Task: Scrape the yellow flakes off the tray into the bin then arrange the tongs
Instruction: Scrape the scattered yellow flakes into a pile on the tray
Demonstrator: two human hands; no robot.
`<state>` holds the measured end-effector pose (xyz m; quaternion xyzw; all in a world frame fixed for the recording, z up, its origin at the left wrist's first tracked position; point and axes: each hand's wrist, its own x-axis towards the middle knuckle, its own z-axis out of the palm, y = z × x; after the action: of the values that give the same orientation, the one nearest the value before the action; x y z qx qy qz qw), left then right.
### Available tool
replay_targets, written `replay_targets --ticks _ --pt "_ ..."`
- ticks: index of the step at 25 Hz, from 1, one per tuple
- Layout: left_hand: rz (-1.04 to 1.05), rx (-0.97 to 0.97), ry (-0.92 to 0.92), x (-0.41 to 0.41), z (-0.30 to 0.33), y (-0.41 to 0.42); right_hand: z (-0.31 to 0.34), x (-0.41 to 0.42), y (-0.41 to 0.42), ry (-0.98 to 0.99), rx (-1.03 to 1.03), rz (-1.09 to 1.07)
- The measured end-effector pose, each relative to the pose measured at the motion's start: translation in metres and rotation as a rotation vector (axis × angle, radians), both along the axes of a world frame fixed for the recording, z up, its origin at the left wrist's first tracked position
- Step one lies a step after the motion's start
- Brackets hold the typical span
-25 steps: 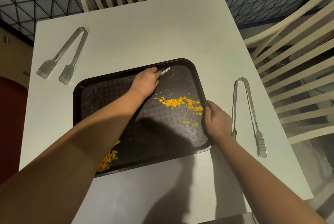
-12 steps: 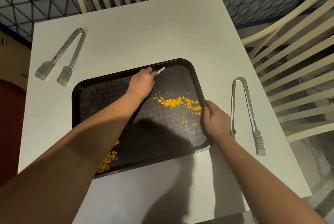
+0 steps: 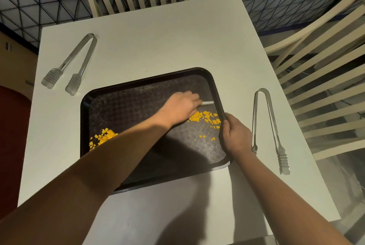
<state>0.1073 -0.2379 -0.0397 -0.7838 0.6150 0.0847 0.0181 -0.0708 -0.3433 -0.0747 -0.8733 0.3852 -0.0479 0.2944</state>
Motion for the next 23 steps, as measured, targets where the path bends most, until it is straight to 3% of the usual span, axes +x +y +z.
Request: replay_targets --ticks 3,7,13,18,23 --pt "0.267 -0.007 -0.004 0.011 0.005 -0.014 -0.001 0.000 -0.001 0.002 0.005 0.003" --pt "0.178 0.090 0.026 0.008 0.002 -0.023 0.000 0.000 -0.001 -0.004 0.004 0.012" --pt "-0.200 0.135 -0.003 -0.009 -0.002 -0.009 0.002 0.000 -0.001 -0.010 0.018 0.015" --pt "0.223 0.093 -0.025 -0.003 0.007 -0.016 0.005 -0.001 -0.001 -0.018 0.038 0.021" --pt "-0.020 0.113 -0.024 -0.014 0.002 -0.013 0.005 -0.002 -0.001 -0.018 0.037 0.022"
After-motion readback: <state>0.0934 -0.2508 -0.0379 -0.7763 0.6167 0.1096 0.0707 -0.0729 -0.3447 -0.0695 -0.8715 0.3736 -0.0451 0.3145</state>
